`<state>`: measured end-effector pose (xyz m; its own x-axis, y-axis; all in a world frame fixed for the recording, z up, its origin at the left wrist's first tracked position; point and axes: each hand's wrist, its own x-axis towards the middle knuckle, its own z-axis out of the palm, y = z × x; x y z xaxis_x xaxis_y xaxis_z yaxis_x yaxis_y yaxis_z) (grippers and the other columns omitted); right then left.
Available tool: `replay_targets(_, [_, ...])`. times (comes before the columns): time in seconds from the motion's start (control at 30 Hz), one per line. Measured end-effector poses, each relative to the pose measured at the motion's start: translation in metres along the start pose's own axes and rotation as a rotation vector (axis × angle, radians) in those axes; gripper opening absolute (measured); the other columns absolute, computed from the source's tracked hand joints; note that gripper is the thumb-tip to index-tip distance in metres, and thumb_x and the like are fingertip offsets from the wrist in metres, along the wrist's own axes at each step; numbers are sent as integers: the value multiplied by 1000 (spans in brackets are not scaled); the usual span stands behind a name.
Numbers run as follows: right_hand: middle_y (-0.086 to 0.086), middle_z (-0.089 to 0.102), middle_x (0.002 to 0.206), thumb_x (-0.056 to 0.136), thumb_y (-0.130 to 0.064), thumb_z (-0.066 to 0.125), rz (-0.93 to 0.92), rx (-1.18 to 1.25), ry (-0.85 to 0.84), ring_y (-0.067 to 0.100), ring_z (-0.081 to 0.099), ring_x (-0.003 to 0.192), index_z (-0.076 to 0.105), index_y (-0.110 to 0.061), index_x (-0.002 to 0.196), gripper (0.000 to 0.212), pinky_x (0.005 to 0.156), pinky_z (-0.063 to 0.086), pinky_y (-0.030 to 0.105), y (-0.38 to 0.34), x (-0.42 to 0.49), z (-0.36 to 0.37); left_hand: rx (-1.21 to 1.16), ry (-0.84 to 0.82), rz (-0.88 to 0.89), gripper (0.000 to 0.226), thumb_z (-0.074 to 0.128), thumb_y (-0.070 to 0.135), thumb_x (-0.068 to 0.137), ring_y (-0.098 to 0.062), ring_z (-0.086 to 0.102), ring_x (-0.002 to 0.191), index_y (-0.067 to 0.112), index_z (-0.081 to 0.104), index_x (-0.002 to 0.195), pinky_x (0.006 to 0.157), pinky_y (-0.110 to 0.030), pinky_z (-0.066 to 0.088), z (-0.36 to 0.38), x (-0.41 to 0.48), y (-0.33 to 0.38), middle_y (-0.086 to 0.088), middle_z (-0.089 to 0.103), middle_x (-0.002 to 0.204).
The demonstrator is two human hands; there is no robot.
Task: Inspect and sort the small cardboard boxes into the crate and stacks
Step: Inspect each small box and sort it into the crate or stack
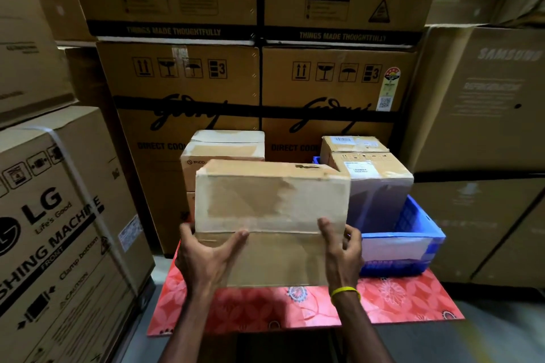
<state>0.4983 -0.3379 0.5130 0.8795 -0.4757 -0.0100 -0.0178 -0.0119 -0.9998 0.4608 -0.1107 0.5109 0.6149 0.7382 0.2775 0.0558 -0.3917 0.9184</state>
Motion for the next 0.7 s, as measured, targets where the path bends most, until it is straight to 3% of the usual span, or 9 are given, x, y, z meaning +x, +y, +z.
replay_targets(0.1, [5,77,104,45,-99,71,123,270,-248,25,75,93,68,-21,120,108,79,61,42,-5,14,-13,-128,-84,89,91,107,31,40,-23,67,87,13,52,110,70,-26,56,-6,12,-11,-2,69,98])
replay_targets(0.17, [9,79,108,36,-100,71,252,333,-393,23,73,92,74,-19,125,121,86,58,43,-10,24,-23,-155,-120,170,85,106,15,45,-20,66,89,9,53,111,67,-8,51,-9,23,-21,5,66,97])
replay_targets(0.2, [11,80,113,36,-100,70,281,309,-449,29,70,99,77,-21,123,118,90,54,49,-13,27,-26,-142,-138,212,85,107,19,47,-21,66,92,10,55,113,69,-6,49,-11,27,-28,10,65,98])
replay_targets(0.3, [7,80,116,59,-75,81,313,260,-487,31,71,109,78,-21,120,81,72,59,37,-22,24,-26,-168,-281,245,93,99,42,42,-12,68,101,22,53,121,76,-8,51,-18,29,-46,21,67,106])
replay_targets(0.4, [5,82,111,47,-57,99,237,279,-416,24,78,106,73,-14,123,91,73,65,35,-21,21,-20,-276,-495,167,112,100,43,30,10,67,105,37,50,129,81,-8,54,-25,23,-47,30,69,117])
replay_targets(0.47, [2,83,108,50,-56,97,187,261,-400,18,80,98,73,-14,123,87,77,64,35,-17,20,-20,-394,-576,65,109,99,64,36,0,69,111,34,55,130,90,-23,58,-30,22,-41,18,73,120])
replay_targets(0.53, [-1,83,102,58,-53,90,159,232,-388,12,80,90,73,-16,119,74,76,62,33,-11,20,-21,-455,-582,-65,100,84,83,50,-20,70,119,26,62,129,101,-45,56,-30,26,-36,3,76,122])
replay_targets(0.63, [-6,83,93,37,-68,91,113,142,-344,12,79,85,75,-23,105,84,74,61,35,-4,17,-16,-298,-431,-184,87,84,81,51,-21,77,102,26,72,117,91,-46,62,-21,21,-25,6,81,106])
replay_targets(0.7, [-4,83,92,35,-66,90,91,119,-317,19,78,90,74,-24,102,81,76,64,40,3,16,-13,-131,-317,-167,87,84,87,44,-18,78,93,31,73,110,85,-47,64,-16,18,-22,10,80,98])
